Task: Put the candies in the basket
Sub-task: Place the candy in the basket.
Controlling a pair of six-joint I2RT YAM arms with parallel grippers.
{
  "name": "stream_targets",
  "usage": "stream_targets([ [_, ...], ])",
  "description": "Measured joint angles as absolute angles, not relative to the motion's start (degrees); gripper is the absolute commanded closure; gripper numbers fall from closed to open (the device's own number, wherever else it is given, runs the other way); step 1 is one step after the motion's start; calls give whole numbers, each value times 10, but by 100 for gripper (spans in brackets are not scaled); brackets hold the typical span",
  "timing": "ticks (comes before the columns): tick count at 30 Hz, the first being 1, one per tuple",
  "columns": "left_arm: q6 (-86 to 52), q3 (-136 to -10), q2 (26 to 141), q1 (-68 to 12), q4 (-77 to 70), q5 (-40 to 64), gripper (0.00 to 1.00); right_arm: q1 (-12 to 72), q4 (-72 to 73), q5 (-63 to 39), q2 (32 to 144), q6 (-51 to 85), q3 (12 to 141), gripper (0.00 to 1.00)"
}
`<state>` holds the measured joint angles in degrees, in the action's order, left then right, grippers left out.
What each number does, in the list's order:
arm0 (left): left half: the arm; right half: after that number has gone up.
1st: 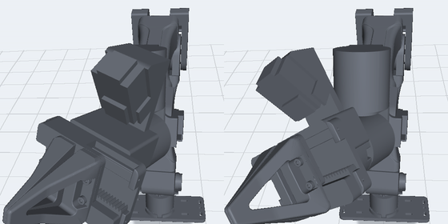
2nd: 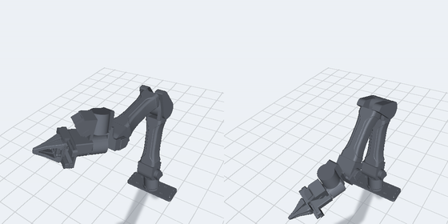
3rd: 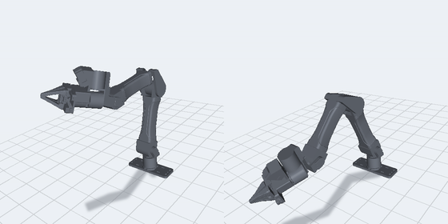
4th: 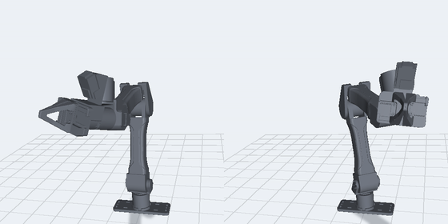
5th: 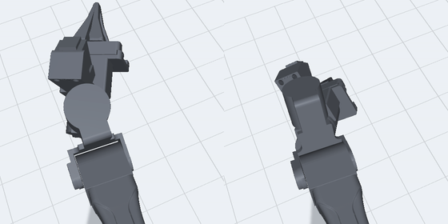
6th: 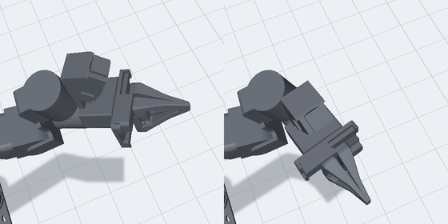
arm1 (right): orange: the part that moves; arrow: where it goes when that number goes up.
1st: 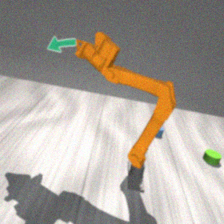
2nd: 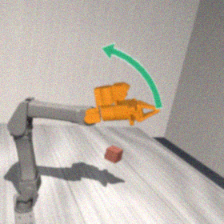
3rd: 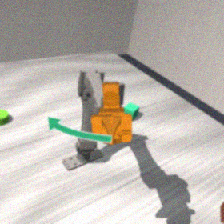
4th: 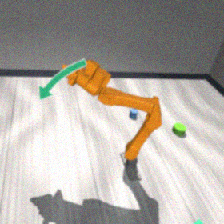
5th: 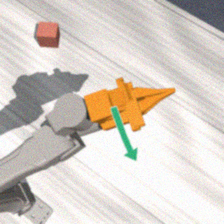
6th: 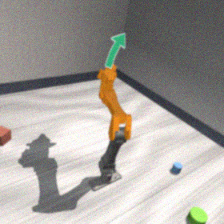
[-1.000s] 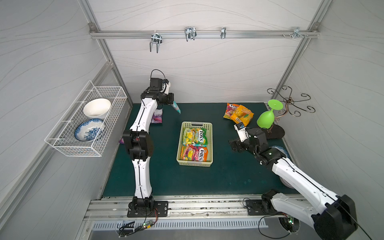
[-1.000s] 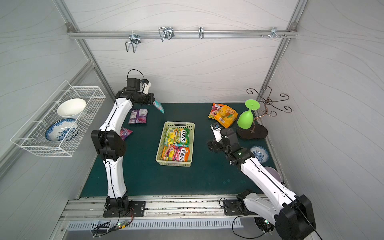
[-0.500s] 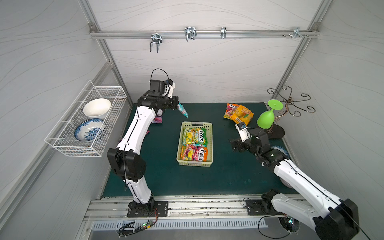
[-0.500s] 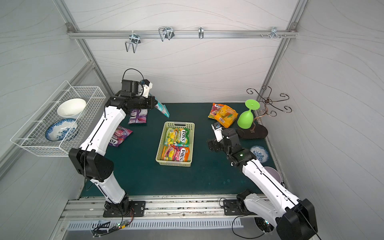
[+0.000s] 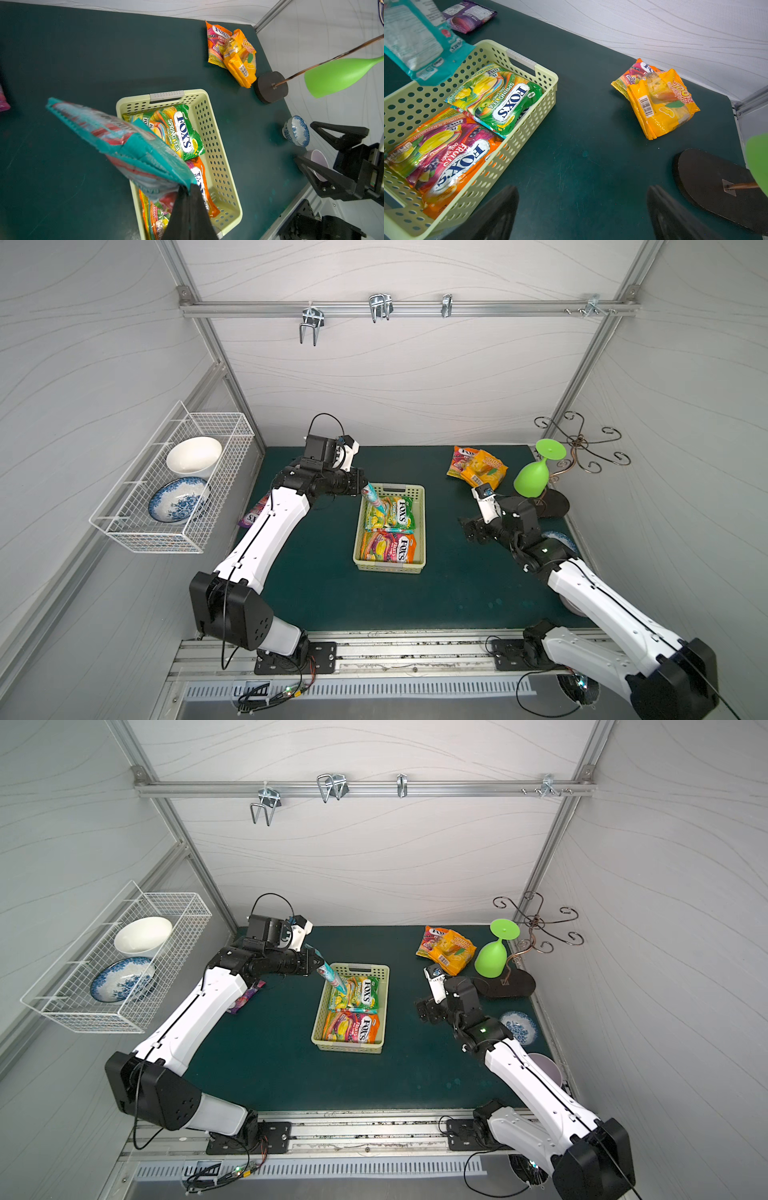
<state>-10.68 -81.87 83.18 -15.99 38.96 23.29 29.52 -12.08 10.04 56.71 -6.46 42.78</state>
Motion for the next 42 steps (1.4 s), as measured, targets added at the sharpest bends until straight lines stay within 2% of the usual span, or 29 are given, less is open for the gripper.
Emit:
stream_targets([
  [11, -131, -719, 801, -199, 350, 305, 100, 295, -121, 98, 567, -65, 428, 1],
  [21, -118, -648, 801, -241, 322, 314, 100, 292, -121, 100, 568, -64, 428, 1],
  [35, -87, -651, 809, -293, 315, 333, 100, 289, -121, 99, 570, -63, 428, 1],
  [41, -55, -630, 799, -294, 316, 309, 100, 289, -121, 95, 573, -63, 428, 1],
  [42, -46, -622, 794, -294, 316, 300, 97, 289, -121, 95, 573, -63, 428, 1],
])
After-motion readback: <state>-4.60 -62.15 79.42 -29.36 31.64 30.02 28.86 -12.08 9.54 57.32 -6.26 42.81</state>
